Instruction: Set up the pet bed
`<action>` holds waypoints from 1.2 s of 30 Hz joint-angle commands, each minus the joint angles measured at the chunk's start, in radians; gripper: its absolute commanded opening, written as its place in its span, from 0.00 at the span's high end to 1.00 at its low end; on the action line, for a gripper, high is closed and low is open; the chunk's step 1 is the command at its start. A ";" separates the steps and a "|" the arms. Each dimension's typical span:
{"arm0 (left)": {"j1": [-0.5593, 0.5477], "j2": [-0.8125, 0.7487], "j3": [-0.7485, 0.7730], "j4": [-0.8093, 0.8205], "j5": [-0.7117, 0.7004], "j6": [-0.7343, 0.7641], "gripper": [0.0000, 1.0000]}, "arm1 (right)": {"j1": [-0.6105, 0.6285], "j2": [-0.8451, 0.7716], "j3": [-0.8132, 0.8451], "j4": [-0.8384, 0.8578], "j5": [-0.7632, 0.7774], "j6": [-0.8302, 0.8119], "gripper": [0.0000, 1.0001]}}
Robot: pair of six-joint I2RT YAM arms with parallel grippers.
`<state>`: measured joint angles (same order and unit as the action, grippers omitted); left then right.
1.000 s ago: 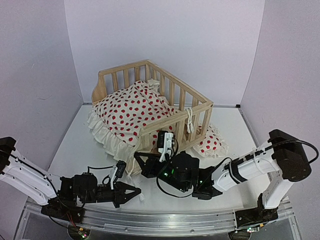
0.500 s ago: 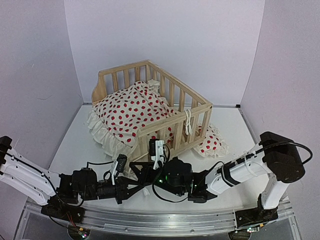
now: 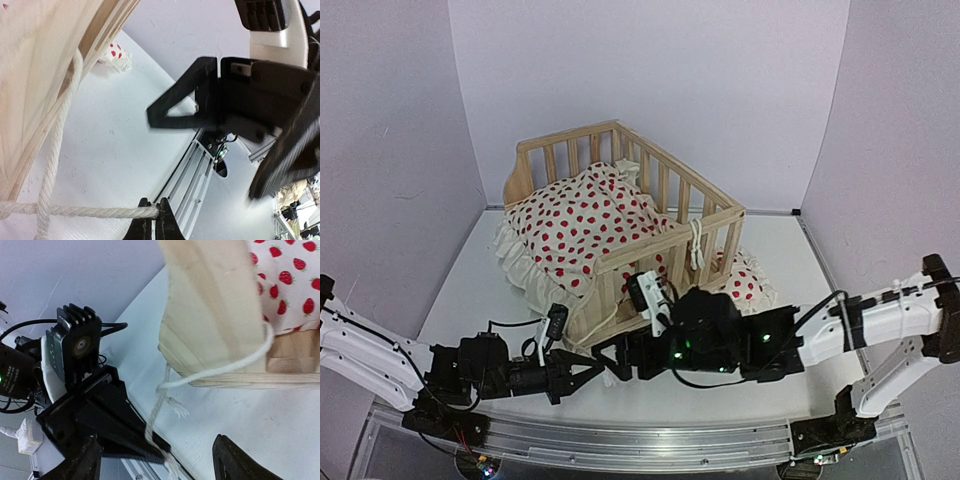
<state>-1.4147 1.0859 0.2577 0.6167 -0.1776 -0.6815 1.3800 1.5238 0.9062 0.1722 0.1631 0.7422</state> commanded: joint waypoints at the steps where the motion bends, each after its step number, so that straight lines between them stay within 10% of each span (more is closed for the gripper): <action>1: -0.001 -0.068 0.019 -0.005 -0.038 -0.024 1.00 | -0.074 -0.165 -0.076 -0.209 -0.104 -0.118 0.11; 6: 0.000 -0.100 0.018 -0.025 -0.051 -0.032 1.00 | -0.130 -0.142 -0.157 -0.079 -0.195 -0.394 0.12; 18: 0.000 -0.109 0.023 -0.041 -0.083 -0.032 1.00 | -0.004 0.485 -0.214 1.198 -0.087 -0.699 0.16; 36: 0.000 -0.144 0.002 -0.044 -0.096 -0.035 1.00 | 0.007 0.636 -0.029 1.213 0.040 -0.619 0.42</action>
<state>-1.4055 0.9360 0.2581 0.5926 -0.3176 -0.7116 1.3884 2.1860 0.8196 1.2755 0.1608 0.1074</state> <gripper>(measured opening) 0.025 0.559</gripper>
